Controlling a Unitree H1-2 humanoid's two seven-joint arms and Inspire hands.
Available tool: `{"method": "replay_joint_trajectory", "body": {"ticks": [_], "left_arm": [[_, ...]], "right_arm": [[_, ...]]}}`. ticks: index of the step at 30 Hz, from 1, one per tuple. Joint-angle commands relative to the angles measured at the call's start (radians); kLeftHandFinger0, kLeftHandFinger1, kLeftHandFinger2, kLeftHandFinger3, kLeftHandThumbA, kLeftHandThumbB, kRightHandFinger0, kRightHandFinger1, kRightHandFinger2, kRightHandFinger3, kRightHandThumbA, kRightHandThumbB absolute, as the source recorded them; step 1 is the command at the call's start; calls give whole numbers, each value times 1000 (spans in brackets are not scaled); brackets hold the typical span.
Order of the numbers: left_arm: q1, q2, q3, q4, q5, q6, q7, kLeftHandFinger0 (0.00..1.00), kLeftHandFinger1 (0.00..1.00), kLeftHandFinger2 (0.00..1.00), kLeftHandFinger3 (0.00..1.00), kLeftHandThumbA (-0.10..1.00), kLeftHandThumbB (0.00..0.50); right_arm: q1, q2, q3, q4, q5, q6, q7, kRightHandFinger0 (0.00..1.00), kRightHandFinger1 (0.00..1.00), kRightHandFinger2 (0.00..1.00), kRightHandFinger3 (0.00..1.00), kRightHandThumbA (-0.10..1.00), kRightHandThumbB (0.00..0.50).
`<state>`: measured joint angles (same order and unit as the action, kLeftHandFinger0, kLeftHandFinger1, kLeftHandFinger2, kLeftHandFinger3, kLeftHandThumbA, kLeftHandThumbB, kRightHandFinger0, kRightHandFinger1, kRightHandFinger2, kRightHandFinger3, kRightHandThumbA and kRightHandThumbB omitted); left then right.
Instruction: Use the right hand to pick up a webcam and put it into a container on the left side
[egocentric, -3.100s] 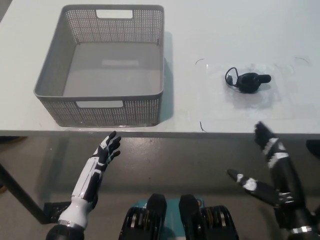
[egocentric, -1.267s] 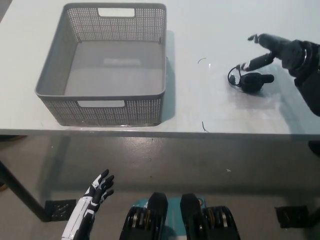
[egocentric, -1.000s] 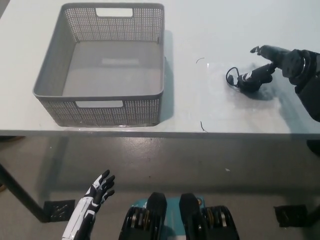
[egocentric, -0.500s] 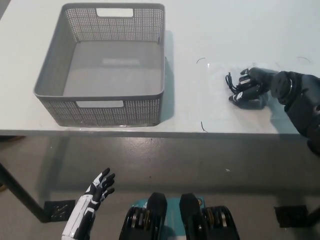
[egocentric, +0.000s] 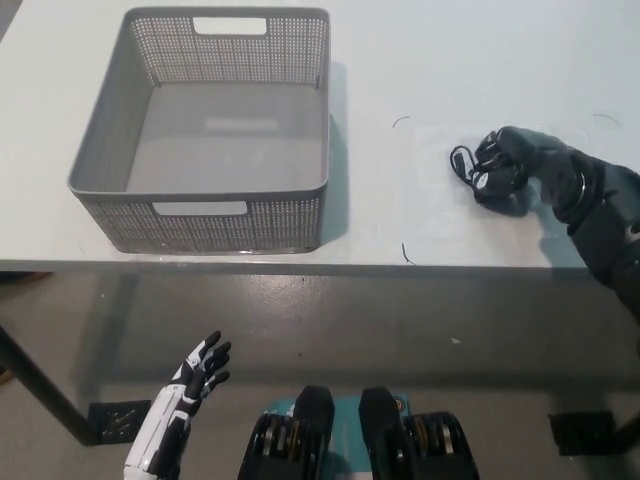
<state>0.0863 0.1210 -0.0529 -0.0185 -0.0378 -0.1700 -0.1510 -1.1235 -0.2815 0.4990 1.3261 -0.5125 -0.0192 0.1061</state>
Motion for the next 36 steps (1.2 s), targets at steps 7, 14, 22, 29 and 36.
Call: {"method": "replay_joint_trajectory", "body": {"ticks": [7, 14, 22, 29, 36], "left_arm": [[-32, 14, 5, -10, -6, -12, -10, 1000, 1000, 1000, 1000, 925, 77], [-32, 13, 6, -9, -10, -7, -11, 1000, 1000, 1000, 1000, 915, 84], [-39, 16, 6, -3, -10, -6, -12, 1000, 1000, 1000, 1000, 908, 89], [-29, 17, 4, 0, -7, -11, -13, 1000, 1000, 1000, 1000, 925, 82], [-22, 18, 4, -4, -15, -4, -16, 1000, 1000, 1000, 1000, 898, 82]], "right_arm": [[8, -29, -83, 15, 27, -158, -294, 0, 483, 901, 842, -100, 177], [-4, -38, -113, 16, 43, -197, -351, 0, 469, 908, 859, -100, 162], [-51, -66, -176, -45, 60, -239, -401, 0, 443, 888, 895, -100, 165], [-80, -95, -203, -125, 49, -253, -415, 0, 418, 852, 905, -100, 157], [-124, -90, -249, -189, 75, -216, -386, 0, 448, 866, 925, -100, 138]]}}
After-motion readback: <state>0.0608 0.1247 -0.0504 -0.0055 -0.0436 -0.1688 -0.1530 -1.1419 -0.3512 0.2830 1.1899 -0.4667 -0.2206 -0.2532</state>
